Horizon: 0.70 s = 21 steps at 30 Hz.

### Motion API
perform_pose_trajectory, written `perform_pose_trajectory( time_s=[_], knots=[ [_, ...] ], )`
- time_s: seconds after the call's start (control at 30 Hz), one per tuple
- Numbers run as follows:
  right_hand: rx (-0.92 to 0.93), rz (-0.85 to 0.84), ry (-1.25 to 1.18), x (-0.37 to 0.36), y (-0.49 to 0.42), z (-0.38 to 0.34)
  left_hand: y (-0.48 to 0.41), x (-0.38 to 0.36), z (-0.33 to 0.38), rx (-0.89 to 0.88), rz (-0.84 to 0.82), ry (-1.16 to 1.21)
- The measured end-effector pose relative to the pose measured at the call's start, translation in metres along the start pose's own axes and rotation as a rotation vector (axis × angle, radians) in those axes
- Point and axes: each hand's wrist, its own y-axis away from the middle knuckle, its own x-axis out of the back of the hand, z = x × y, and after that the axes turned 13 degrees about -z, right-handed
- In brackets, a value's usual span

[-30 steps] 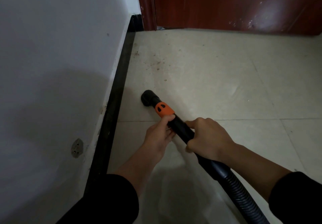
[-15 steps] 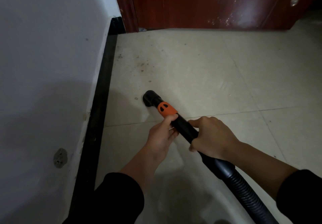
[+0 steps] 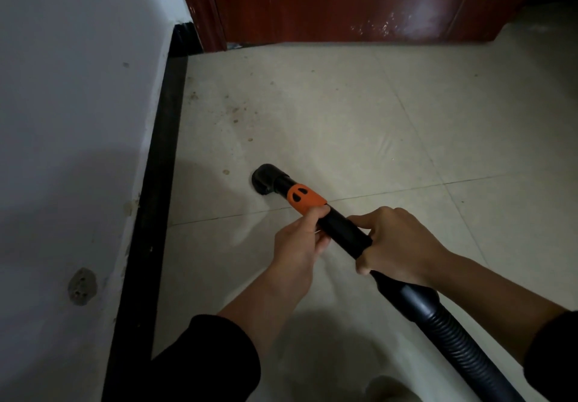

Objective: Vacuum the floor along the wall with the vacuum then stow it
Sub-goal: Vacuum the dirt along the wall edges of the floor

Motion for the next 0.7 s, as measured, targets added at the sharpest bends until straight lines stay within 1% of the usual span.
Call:
perform_pose_trajectory(
  time_s=[0.23, 0.5, 0.7],
  knots=[
    [0.038, -0.059, -0.012, -0.005, 0.003, 0.001, 0.009, 0.006, -0.004, -0.031, 0.075, -0.007],
    [0.032, -0.015, 0.002, -0.010, 0.006, 0.000, 0.007, 0.008, -0.007, -0.019, 0.003, -0.020],
    [0.019, 0.020, -0.012, -0.003, 0.007, 0.006, -0.008, -0.002, -0.007, -0.012, -0.004, 0.005]
  ],
)
